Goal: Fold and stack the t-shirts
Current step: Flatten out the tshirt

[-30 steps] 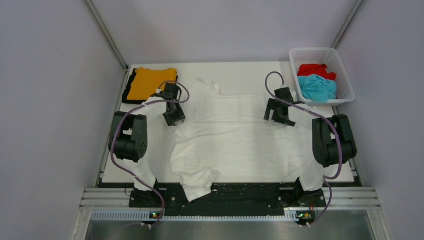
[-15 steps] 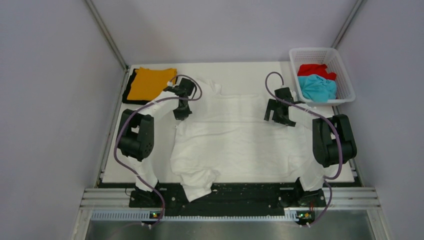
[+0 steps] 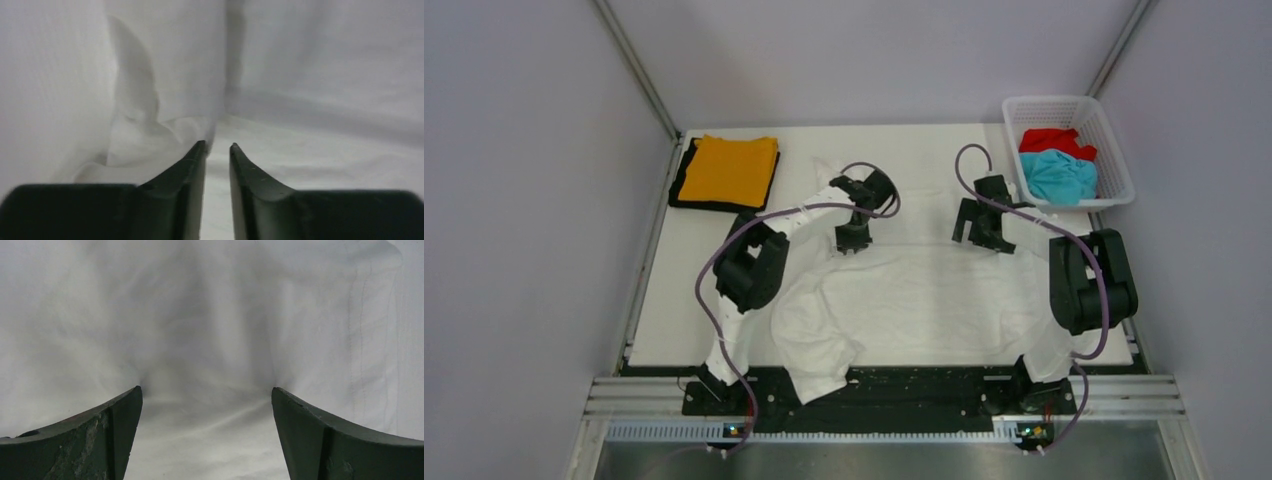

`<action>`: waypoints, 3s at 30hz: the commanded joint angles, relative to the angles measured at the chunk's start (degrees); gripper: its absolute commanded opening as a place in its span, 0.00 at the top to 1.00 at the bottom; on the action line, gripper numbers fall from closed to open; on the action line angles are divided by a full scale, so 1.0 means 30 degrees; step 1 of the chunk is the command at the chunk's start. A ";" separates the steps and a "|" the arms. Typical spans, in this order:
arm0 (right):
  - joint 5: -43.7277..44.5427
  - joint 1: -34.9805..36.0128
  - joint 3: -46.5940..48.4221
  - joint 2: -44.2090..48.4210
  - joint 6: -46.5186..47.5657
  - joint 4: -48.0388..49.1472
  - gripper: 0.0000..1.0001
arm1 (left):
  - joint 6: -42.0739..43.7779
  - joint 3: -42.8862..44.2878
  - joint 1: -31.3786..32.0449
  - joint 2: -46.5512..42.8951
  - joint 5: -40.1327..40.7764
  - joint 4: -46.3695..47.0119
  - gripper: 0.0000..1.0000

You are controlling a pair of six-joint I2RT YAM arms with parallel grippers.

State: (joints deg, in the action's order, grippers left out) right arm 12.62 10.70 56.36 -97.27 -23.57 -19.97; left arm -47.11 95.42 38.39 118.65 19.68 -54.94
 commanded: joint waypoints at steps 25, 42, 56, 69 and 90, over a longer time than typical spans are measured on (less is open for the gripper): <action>-0.0134 -0.0065 0.0513 -0.0292 0.0312 0.0183 0.01 | 0.2658 -0.5471 -0.4029 -0.4861 -0.6407 0.6029 0.37; 0.0245 -0.0088 0.0727 -0.0704 0.0447 0.0016 0.01 | 0.3205 -0.4343 -0.4300 -0.1925 -0.4982 0.5510 0.77; 0.0751 -0.0416 0.0787 -0.1580 0.0254 -0.0412 0.01 | 0.3710 -0.5837 -0.7763 -0.4264 -0.1325 0.4785 1.00; 0.0407 -0.0447 0.1052 -0.2190 0.0257 -0.0668 0.01 | 0.5150 -0.5267 -0.9691 -0.4669 -0.4589 0.4995 0.53; 0.0099 -0.0448 0.1149 -0.2314 0.0464 -0.0691 0.01 | 0.8394 -0.7567 -0.5657 -0.5024 -0.5123 0.6952 0.71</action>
State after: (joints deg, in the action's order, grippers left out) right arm 13.43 10.20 60.12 -101.01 -22.57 -19.77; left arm -22.22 69.84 22.09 102.26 -1.08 -34.00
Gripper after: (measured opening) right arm 0.986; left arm 0.378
